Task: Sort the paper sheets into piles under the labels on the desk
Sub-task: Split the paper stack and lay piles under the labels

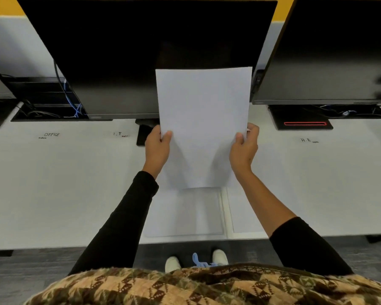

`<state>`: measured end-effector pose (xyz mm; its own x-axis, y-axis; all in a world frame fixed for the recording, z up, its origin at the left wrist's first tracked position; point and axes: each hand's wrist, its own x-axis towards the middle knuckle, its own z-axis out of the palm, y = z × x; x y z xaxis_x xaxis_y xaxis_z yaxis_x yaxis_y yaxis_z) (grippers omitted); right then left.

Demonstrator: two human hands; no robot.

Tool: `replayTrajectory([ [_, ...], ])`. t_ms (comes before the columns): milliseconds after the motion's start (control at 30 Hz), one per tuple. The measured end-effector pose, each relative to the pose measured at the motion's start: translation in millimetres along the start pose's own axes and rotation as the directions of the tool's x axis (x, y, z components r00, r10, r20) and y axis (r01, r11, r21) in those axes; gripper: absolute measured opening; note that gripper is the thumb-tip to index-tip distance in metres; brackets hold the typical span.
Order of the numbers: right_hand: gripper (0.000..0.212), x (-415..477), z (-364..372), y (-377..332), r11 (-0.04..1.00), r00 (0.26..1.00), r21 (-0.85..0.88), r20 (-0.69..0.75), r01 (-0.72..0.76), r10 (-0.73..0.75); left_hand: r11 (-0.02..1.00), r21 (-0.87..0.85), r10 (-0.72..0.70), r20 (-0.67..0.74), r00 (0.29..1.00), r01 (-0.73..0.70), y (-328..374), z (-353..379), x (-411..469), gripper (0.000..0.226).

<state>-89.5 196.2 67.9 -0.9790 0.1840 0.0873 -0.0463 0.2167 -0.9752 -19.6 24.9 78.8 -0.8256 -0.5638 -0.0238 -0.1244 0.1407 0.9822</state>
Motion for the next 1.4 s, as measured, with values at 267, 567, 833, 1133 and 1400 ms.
replayTrajectory([
  [267, 0.043, 43.4, -80.2, 54.5, 0.954, 0.982, -0.242, -0.113, -0.177, 0.153, 0.962, 0.242, -0.154, 0.112, 0.982, 0.123, -9.7, 98.6, -26.6, 0.034],
  [567, 0.054, 62.8, -134.5, 112.2, 0.809, 0.94, -0.5, -0.035, -0.31, 0.338, 0.894, 0.426, -0.286, 0.31, 0.907, 0.136, -52.9, 164.4, -56.0, 0.041],
  [833, 0.045, 65.6, -144.0, 134.7, 0.718, 0.918, -0.634, 0.03, -0.287, 0.394, 0.794, 0.584, -0.427, 0.338, 0.839, 0.169, -73.0, 178.1, -62.4, 0.039],
  [1133, 0.053, 61.4, -122.8, 121.7, 0.563, 0.937, -0.801, 0.008, -0.204, 0.35, 0.742, 0.661, -0.352, 0.243, 0.904, 0.111, -65.5, 162.0, -52.6, 0.037],
  [1400, 0.03, 23.0, -50.7, 94.0, 0.911, 0.861, -0.413, 0.463, -0.002, 0.211, 0.589, 0.783, -0.201, -0.101, 0.974, 0.202, -60.8, 80.8, -24.6, 0.044],
])
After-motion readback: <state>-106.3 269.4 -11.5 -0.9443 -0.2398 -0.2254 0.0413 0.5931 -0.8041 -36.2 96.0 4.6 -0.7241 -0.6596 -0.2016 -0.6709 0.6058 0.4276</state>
